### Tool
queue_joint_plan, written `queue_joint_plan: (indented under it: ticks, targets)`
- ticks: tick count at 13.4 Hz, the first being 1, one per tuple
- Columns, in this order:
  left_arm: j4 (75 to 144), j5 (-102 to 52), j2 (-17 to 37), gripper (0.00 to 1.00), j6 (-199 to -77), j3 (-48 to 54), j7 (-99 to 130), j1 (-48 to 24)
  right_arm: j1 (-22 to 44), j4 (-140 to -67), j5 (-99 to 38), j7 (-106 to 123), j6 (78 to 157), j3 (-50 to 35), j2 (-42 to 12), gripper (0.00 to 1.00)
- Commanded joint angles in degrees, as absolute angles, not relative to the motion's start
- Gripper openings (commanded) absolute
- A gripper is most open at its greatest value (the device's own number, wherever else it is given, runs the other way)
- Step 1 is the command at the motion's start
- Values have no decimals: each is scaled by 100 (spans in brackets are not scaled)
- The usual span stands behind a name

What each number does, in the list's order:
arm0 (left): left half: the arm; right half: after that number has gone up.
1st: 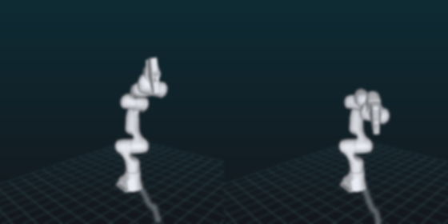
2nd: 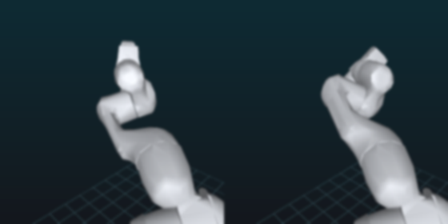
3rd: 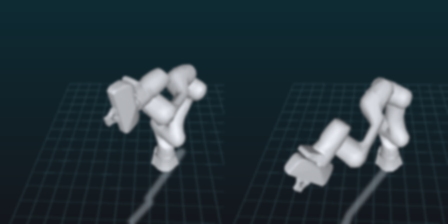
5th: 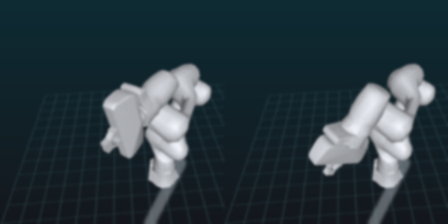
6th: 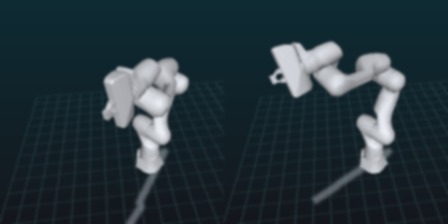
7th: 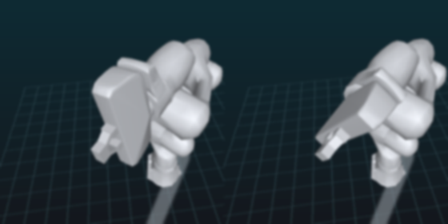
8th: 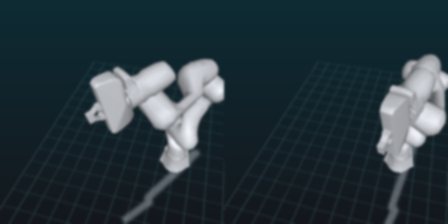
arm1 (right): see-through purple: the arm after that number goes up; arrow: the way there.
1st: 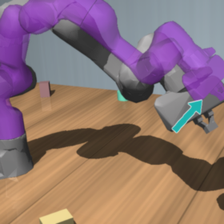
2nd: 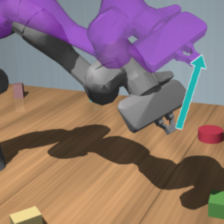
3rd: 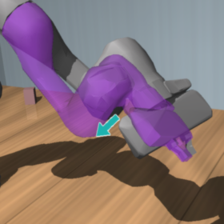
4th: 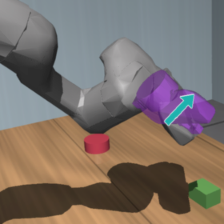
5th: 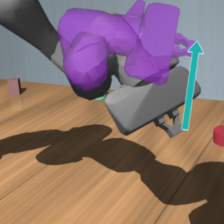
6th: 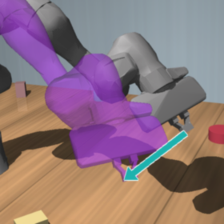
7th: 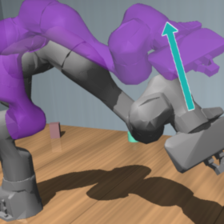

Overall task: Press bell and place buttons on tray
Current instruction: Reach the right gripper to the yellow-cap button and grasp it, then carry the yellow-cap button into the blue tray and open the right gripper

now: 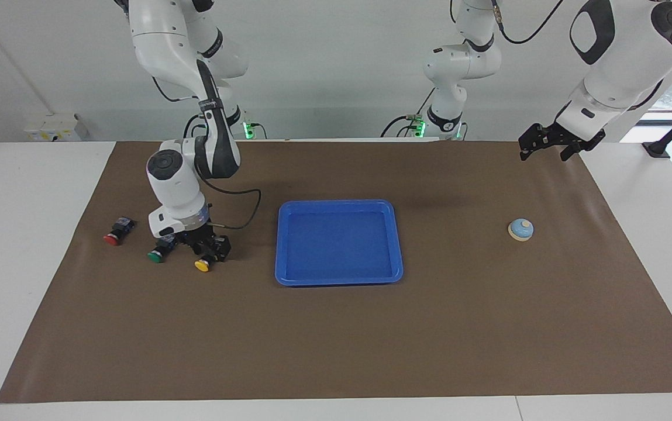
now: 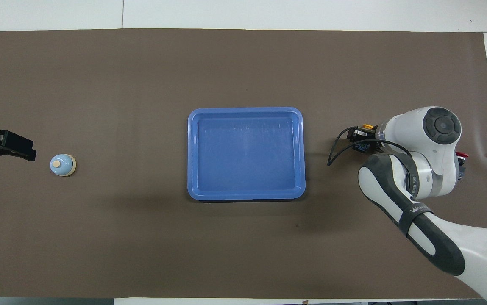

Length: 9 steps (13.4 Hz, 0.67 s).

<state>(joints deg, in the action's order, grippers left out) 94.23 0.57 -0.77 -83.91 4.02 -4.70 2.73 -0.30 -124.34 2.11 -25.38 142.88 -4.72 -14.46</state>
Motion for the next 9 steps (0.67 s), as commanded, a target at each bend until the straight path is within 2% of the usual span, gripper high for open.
queue_joint_plan:
  ticks: [1, 3, 5, 7, 9]
  targets:
    - [9404, 88, -123, 100, -8332, 413, -457, 290, -44, -12323, 343, -2733, 14265, -510, -1503, 0]
    - [9404, 88, -123, 100, -8341, 413, -457, 290, -44, -12043, 343, -2725, 13863, -518, -1494, 0]
    - [9404, 88, -123, 100, -8332, 404, -457, 290, 26, -11350, 360, -2690, 12951, -545, -1503, 0]
    - [9404, 88, -123, 100, -8332, 413, -457, 290, 464, -10673, 352, -2672, 12142, -545, -1547, 0]
    - [9404, 88, -123, 100, -8332, 404, -457, 290, 1060, -10154, 282, -2681, 11718, -545, -1687, 0]
